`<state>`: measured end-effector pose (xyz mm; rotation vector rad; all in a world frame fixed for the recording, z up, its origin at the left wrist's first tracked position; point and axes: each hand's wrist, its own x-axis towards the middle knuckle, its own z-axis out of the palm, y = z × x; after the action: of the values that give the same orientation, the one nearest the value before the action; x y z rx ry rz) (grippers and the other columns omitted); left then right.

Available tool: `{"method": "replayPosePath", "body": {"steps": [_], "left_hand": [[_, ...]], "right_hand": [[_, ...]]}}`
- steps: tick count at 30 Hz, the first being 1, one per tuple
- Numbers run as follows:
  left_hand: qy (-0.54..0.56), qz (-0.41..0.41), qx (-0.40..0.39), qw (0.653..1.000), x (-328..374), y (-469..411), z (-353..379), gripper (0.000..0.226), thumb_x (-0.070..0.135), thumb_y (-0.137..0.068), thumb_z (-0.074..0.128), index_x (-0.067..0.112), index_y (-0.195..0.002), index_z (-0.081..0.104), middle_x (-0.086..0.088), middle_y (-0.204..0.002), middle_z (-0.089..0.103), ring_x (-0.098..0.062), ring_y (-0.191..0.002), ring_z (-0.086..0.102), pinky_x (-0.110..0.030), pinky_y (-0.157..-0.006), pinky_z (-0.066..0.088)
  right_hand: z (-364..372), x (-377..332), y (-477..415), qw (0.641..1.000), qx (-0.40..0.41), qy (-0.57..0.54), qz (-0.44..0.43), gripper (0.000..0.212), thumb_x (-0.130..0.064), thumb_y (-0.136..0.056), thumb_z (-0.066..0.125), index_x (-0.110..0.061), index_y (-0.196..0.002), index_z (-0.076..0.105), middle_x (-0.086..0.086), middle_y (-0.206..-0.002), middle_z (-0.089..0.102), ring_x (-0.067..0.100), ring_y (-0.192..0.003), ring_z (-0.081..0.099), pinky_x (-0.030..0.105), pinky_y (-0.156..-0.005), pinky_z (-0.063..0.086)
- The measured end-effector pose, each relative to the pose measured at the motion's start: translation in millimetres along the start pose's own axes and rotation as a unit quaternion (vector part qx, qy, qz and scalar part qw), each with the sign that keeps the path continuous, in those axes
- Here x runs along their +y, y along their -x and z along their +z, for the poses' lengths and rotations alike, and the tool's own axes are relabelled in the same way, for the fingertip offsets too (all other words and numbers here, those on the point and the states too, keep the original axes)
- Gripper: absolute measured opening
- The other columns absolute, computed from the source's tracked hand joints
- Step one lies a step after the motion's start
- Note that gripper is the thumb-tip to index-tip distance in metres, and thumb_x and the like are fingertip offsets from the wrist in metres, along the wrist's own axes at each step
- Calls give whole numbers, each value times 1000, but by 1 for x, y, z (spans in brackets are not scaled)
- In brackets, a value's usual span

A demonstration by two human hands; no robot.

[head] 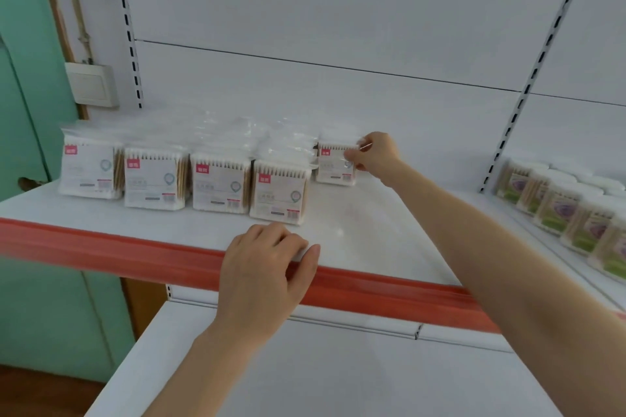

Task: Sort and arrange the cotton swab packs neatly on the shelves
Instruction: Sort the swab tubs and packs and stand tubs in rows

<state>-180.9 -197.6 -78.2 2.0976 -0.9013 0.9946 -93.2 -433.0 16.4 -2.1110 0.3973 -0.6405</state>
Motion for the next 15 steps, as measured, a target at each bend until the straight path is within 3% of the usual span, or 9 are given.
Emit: {"method": "replayPosePath", "body": {"steps": [2,4,6,11,15], "left_hand": [[-2,-1,7,1000,1,0,1,33,37,-86,49,18,-67,67,7,-65,58,-15,-63,55,-28,-58,42],[-3,-3,13,1000,1,1,2,33,36,-86,49,17,-67,67,7,-65,58,-15,-63,55,-28,-58,41],[-7,-2,18,1000,0,2,3,32,36,-86,49,17,-67,67,7,-65,58,-15,-63,55,-27,-59,40],[-10,0,20,1000,0,2,4,32,35,-86,49,17,-66,66,7,-65,57,-14,-62,54,-25,-60,38],[-9,2,13,1000,1,2,3,35,36,-88,46,17,-65,65,7,-64,57,-15,-61,54,-27,-60,40]], "right_hand": [[1,2,-3,1000,-2,6,0,30,-9,-78,72,-15,-70,43,13,-90,57,37,-100,62,50,-85,51],[2,5,-4,1000,-5,13,3,24,-12,-79,72,-7,-86,50,15,-97,59,35,-101,62,49,-85,51],[3,7,-5,1000,2,24,5,37,-15,-78,74,-4,-102,48,16,-107,57,33,-102,59,48,-86,51],[-2,6,-4,998,-4,55,7,51,-24,-78,74,-2,-113,44,14,-113,52,27,-101,55,45,-89,50],[-17,-4,11,994,-1,110,2,68,-38,-82,67,-3,-131,37,13,-125,49,23,-105,47,33,-89,42]]}}
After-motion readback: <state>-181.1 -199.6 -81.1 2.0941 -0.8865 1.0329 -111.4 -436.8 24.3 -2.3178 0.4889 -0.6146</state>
